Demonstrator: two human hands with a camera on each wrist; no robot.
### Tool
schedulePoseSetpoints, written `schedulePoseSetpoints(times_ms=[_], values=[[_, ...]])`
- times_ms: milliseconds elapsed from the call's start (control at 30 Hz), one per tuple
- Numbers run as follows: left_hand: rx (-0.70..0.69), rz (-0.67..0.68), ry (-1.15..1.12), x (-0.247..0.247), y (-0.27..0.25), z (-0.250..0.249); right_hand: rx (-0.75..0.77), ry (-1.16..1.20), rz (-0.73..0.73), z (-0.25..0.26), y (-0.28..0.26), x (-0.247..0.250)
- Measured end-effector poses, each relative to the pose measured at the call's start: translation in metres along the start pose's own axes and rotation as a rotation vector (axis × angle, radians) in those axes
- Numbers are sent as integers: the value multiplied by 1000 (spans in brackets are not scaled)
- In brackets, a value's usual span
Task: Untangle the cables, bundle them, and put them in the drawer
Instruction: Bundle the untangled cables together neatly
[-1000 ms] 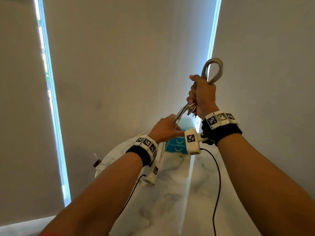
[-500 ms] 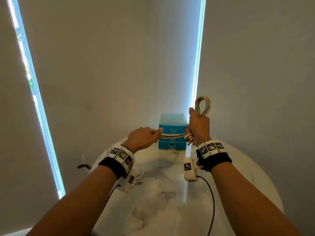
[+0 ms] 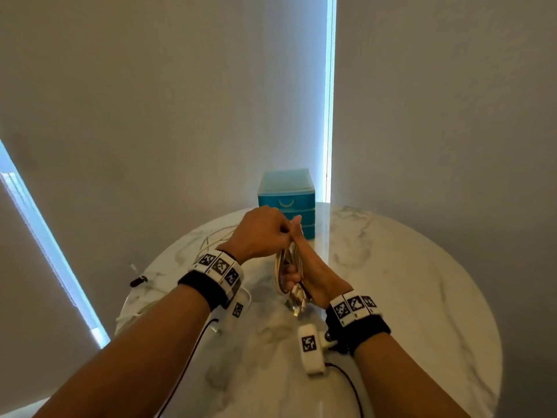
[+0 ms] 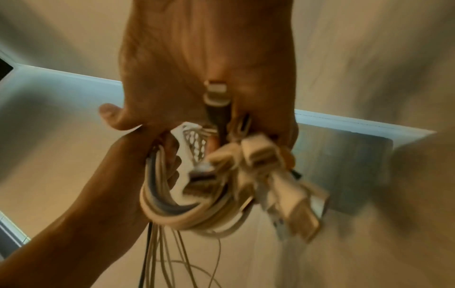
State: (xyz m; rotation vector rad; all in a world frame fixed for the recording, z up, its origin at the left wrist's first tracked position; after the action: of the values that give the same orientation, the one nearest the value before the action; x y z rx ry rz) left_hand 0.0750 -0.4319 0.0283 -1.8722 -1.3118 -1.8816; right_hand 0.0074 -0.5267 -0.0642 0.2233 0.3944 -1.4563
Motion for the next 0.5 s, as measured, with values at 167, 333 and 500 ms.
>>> schedulePoseSetpoints(times_ms=[167,333,500], values=[[-77,104,43,1,15,-14,-53,-419,80,-9,6,1],[-107,257,123,-1,18,-27,-126,-537,92,-13,2,-7],[-64,376,-107,13,15,-17,-191,-232,74,-6,3,11]])
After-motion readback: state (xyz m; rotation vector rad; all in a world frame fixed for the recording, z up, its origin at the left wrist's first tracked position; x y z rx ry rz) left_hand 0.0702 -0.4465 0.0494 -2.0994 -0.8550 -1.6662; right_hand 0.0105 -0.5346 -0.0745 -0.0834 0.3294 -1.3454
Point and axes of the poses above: each hand's wrist, its own y-axis towards the middle knuckle, its own x-axis out of the back of the hand, z = x × y, the point moved 4 cm from there along y, towards the middle knuckle, and after that the axes turned 4 degrees about x, right-handed, at the moved point
